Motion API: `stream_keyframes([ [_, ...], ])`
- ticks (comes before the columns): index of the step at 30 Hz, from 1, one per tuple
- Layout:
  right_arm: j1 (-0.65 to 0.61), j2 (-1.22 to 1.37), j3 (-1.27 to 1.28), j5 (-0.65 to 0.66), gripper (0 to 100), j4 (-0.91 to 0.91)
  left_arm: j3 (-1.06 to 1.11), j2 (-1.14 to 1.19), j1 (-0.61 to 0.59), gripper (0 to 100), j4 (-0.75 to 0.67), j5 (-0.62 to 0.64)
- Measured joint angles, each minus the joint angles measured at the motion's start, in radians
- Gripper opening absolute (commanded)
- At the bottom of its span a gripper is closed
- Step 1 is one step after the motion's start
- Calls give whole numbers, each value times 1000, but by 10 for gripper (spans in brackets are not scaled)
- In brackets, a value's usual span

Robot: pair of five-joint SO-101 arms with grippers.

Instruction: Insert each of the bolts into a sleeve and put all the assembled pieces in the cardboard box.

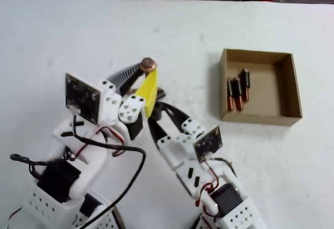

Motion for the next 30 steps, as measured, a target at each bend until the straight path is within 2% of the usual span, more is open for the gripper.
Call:
stream_keyframes([
  [8, 0, 0, 0, 0, 17, 18, 89, -3, 0, 20, -2, 40],
  [30, 0, 0, 0, 0, 17, 18, 91, -5, 3, 20, -2, 49],
])
